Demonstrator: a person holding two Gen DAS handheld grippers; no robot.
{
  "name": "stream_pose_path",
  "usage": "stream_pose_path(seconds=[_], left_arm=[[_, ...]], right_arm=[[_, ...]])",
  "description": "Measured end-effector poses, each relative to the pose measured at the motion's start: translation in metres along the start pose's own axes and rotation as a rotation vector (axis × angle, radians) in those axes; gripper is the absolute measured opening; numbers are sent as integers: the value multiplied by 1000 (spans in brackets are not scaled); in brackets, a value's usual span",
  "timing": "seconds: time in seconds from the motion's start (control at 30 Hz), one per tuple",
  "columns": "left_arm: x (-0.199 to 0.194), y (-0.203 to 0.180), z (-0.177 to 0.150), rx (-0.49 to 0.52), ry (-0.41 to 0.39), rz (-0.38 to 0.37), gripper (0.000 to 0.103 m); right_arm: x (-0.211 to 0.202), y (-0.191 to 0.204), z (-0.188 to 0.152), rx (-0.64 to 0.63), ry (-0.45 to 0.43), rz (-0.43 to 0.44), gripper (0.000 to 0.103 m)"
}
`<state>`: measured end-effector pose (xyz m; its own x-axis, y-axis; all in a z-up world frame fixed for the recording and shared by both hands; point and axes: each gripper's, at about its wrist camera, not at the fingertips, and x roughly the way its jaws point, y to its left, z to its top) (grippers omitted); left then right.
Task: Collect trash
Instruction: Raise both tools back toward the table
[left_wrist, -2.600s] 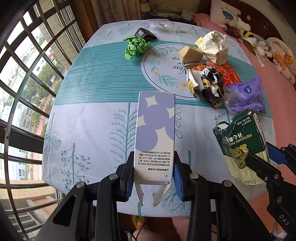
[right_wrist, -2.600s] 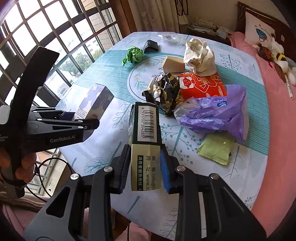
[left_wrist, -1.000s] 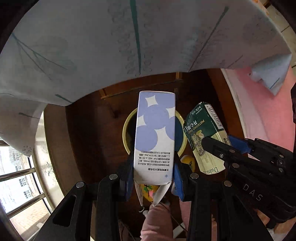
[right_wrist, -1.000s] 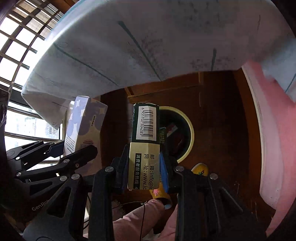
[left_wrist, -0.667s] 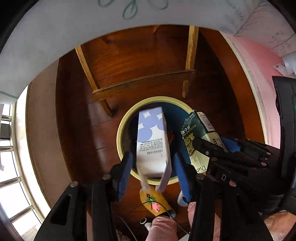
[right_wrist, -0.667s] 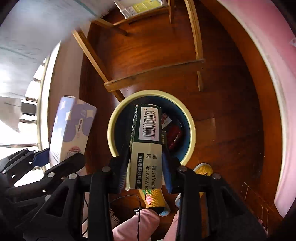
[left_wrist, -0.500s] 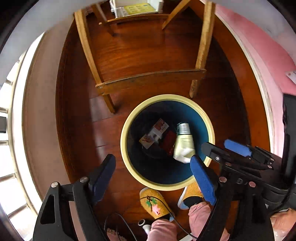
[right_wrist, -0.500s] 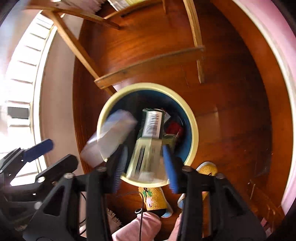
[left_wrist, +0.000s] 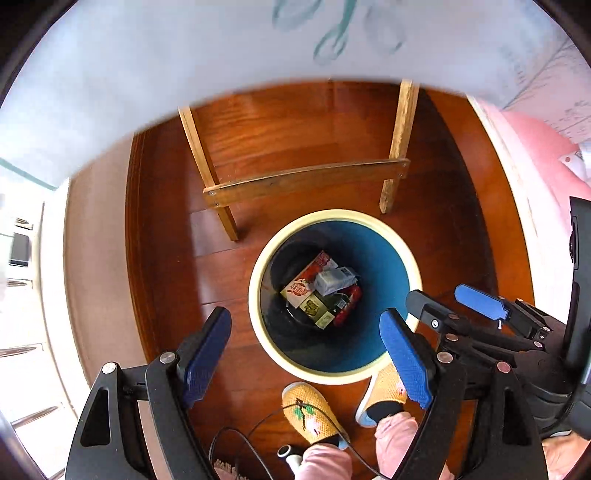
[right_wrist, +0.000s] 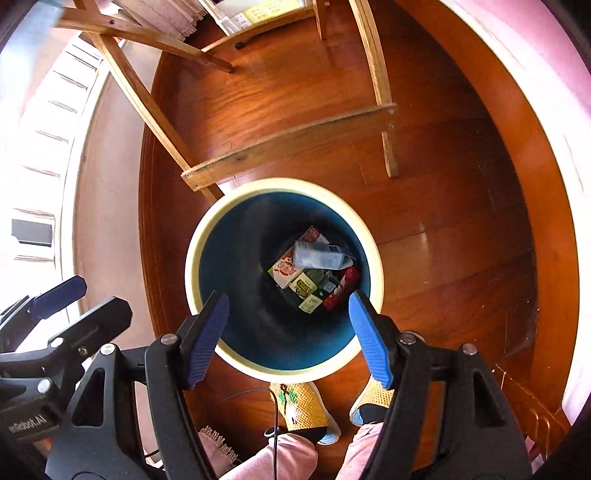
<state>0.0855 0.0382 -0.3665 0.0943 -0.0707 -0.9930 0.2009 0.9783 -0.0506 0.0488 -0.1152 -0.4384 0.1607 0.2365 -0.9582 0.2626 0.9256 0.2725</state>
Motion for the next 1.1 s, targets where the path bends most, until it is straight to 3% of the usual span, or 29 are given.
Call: stream_pose_path(seconds=[0.4, 0.77, 1.1], left_arm=[[-157, -12, 3, 20, -118, 96, 76], [-302, -7, 0, 78, -218, 34, 73], [-421, -12, 27, 122, -429, -64, 73]], right_arm=[[-129, 32, -3, -21, -44, 21, 65], [-297, 85, -9, -93, -172, 35, 65], [-432, 124, 6, -120, -398, -4, 65]])
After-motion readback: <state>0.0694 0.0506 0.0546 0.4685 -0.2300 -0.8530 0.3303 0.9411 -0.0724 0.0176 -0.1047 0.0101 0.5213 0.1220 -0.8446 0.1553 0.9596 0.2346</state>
